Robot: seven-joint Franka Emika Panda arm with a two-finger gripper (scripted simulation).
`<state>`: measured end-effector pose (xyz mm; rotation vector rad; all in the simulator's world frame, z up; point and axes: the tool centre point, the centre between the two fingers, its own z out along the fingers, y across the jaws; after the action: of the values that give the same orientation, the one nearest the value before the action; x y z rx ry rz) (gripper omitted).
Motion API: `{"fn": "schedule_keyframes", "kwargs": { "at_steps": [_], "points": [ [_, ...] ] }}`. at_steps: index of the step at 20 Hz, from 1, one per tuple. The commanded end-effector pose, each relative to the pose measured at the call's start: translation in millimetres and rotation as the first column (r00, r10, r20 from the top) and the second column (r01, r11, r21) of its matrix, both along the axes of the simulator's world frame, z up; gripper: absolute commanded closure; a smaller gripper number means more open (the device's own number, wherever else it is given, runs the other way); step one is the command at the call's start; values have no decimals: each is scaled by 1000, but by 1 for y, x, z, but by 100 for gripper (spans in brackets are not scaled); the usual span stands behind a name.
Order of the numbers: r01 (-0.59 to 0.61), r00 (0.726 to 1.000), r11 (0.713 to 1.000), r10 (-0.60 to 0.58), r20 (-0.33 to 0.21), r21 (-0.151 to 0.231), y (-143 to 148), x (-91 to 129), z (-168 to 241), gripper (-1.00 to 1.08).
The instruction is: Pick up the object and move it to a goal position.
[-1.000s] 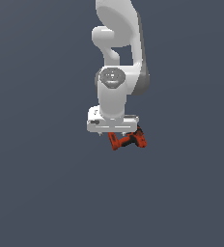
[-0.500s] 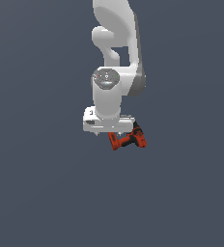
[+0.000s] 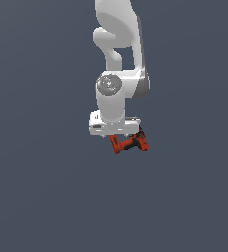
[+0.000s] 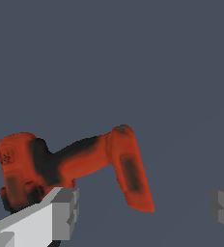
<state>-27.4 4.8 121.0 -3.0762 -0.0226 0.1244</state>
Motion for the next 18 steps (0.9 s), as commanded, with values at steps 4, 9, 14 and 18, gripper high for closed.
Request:
{"fn": "schedule_keyframes", "kwargs": {
  "at_steps": [4,9,14,18],
  "points": [
    [-38,999,995,41,-32,92,26,-21,-19,-100],
    [-75,994,976,90,-61,206,58,-50,-40,-100],
    [-100,989,949,128,-75,299,85,-76,-54,-100],
    [-112,986,930,148,-79,349,100,-91,-61,-100]
  ]
}}
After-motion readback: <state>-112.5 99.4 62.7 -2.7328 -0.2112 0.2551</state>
